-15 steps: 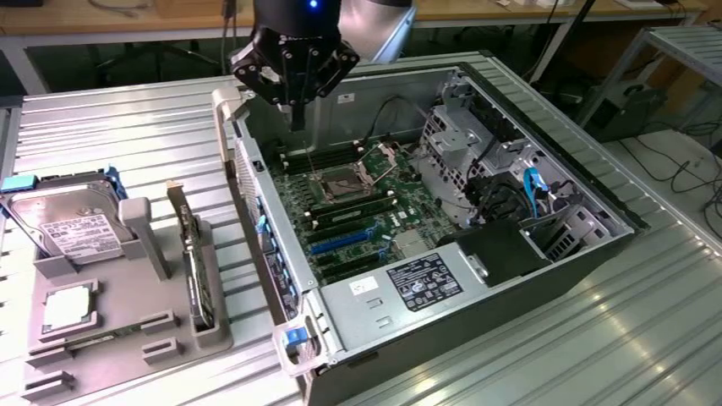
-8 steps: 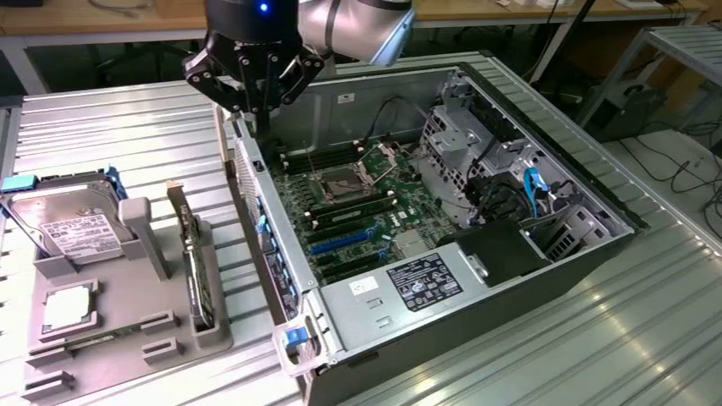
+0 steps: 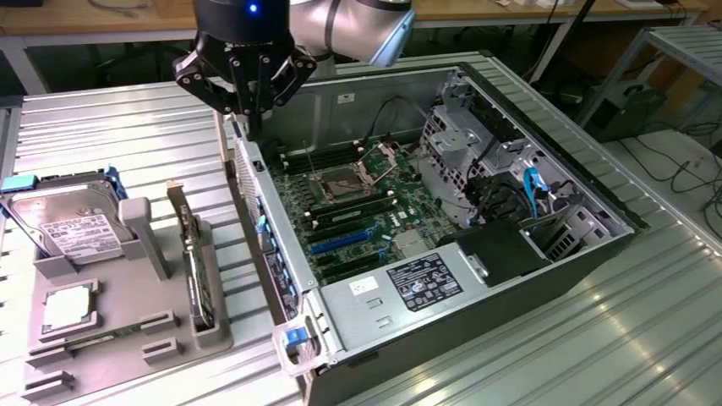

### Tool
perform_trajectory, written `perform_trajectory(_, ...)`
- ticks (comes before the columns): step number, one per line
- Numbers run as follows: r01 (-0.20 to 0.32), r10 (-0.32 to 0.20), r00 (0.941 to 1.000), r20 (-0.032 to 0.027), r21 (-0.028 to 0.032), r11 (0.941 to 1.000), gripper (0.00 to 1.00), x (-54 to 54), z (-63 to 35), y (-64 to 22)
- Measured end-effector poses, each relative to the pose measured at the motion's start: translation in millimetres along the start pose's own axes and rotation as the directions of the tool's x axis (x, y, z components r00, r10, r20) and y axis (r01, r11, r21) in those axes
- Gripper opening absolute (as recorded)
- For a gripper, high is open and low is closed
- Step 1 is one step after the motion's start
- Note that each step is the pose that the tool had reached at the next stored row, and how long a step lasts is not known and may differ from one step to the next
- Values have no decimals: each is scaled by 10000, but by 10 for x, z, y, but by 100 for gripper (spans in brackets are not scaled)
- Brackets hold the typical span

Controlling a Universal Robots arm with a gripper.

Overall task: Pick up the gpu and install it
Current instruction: 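Reach for the gpu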

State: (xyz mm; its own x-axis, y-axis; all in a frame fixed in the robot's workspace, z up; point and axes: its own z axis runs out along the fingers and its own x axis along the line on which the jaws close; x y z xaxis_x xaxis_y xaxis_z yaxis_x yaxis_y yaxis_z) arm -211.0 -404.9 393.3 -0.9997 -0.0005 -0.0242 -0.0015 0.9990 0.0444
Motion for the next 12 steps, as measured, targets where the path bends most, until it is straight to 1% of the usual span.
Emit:
perform_trajectory(1,0,0,10000,0,-1,10000,11,14,-1,-17)
perform_trajectory(2,0,0,10000,-1,1,10000,11,32,-4,-52)
perform_trajectory(3,-1,1,10000,0,0,10000,11,65,-5,-90)
perform_trajectory(4,-2,2,10000,1,0,10000,11,115,-7,-106)
perform_trajectory(9,-1,1,10000,-1,1,10000,11,363,-16,-153)
perform_trajectory(12,0,0,10000,1,-1,10000,11,469,-20,-192)
